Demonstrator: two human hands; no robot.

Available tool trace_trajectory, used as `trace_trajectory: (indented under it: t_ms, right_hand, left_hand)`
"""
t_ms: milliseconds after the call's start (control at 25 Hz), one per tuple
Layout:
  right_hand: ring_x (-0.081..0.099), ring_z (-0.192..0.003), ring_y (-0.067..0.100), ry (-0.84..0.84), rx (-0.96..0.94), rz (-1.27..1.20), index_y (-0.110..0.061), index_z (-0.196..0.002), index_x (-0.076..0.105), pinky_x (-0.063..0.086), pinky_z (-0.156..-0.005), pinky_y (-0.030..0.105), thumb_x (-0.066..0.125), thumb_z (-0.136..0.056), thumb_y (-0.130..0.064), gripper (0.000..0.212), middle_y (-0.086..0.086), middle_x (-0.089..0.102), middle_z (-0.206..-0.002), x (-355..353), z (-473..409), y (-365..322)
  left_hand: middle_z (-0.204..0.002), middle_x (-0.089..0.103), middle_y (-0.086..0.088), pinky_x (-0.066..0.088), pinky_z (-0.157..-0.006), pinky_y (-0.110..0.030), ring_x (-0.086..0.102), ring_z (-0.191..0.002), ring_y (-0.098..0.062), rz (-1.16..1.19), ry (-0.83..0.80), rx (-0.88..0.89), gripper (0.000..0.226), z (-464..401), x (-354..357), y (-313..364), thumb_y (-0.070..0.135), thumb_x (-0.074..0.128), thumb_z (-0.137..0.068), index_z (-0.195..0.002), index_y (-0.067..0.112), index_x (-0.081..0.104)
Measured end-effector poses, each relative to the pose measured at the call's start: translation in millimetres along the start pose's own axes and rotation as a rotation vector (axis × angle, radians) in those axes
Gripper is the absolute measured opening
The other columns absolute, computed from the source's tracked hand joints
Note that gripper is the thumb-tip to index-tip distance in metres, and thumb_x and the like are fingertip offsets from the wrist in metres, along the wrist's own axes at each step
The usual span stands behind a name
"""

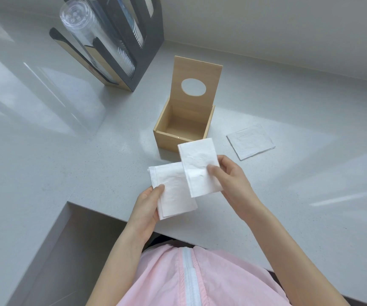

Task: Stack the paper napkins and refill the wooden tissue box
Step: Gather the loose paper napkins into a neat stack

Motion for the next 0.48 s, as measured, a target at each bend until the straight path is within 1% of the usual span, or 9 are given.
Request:
trace_trajectory:
  t_ms: [80, 160, 280, 360, 480]
  right_hand:
    - [0.058, -0.082, 0.010, -0.067, 0.021, 0.132, -0.022, -0.089, 0.057, 0.043, -0.070, 0.020, 0.049, -0.091, -0.009, 0.015, -0.009, 0.063, -0.089, 14, 3, 6]
    - [0.058, -0.084, 0.011, -0.072, 0.046, 0.276, -0.023, -0.089, 0.055, 0.042, -0.066, 0.018, 0.052, -0.089, -0.011, 0.012, -0.011, 0.062, -0.090, 23, 3, 19]
    - [0.059, -0.090, 0.013, -0.015, 0.059, 0.334, -0.019, -0.097, 0.056, 0.044, -0.069, 0.019, 0.053, -0.088, -0.016, 0.010, -0.006, 0.064, -0.097, 25, 4, 29]
    - [0.059, -0.088, 0.012, 0.016, 0.059, 0.374, -0.018, -0.099, 0.057, 0.045, -0.072, 0.021, 0.054, -0.088, -0.018, 0.011, -0.005, 0.065, -0.096, 23, 4, 30]
    - [0.057, -0.082, 0.012, 0.029, 0.047, 0.426, -0.018, -0.095, 0.055, 0.043, -0.067, 0.020, 0.055, -0.088, -0.020, 0.008, -0.004, 0.063, -0.091, 20, 4, 31]
  left_hand:
    - [-0.103, 0.070, -0.007, 0.050, -0.073, -0.031, 0.064, -0.092, -0.021, -0.036, -0.033, 0.005, 0.030, -1, 7, 0, 0.020, 0.040, -0.097, -0.113, 0.008, 0.061]
    - [-0.108, 0.071, -0.010, 0.051, -0.076, -0.032, 0.066, -0.096, -0.023, -0.051, -0.054, 0.021, 0.031, -1, 12, 0, 0.021, 0.042, -0.096, -0.115, 0.008, 0.063]
    - [-0.110, 0.071, -0.012, 0.052, -0.083, -0.034, 0.067, -0.099, -0.024, -0.018, -0.069, 0.023, 0.032, 0, 14, 0, 0.021, 0.042, -0.096, -0.115, 0.007, 0.063]
    - [-0.109, 0.071, -0.011, 0.051, -0.087, -0.035, 0.068, -0.099, -0.022, 0.007, -0.089, 0.024, 0.033, 1, 14, -1, 0.022, 0.040, -0.097, -0.115, 0.008, 0.063]
    - [-0.106, 0.072, -0.008, 0.053, -0.087, -0.032, 0.070, -0.094, -0.017, 0.046, -0.121, 0.015, 0.033, 1, 17, -2, 0.025, 0.037, -0.098, -0.111, 0.011, 0.063]
Point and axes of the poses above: each hand's wrist, its own z-axis away from the middle knuckle, its own x-axis out of the palm, y = z × x, the point moved 7 cm from there along -z, towards the middle knuckle
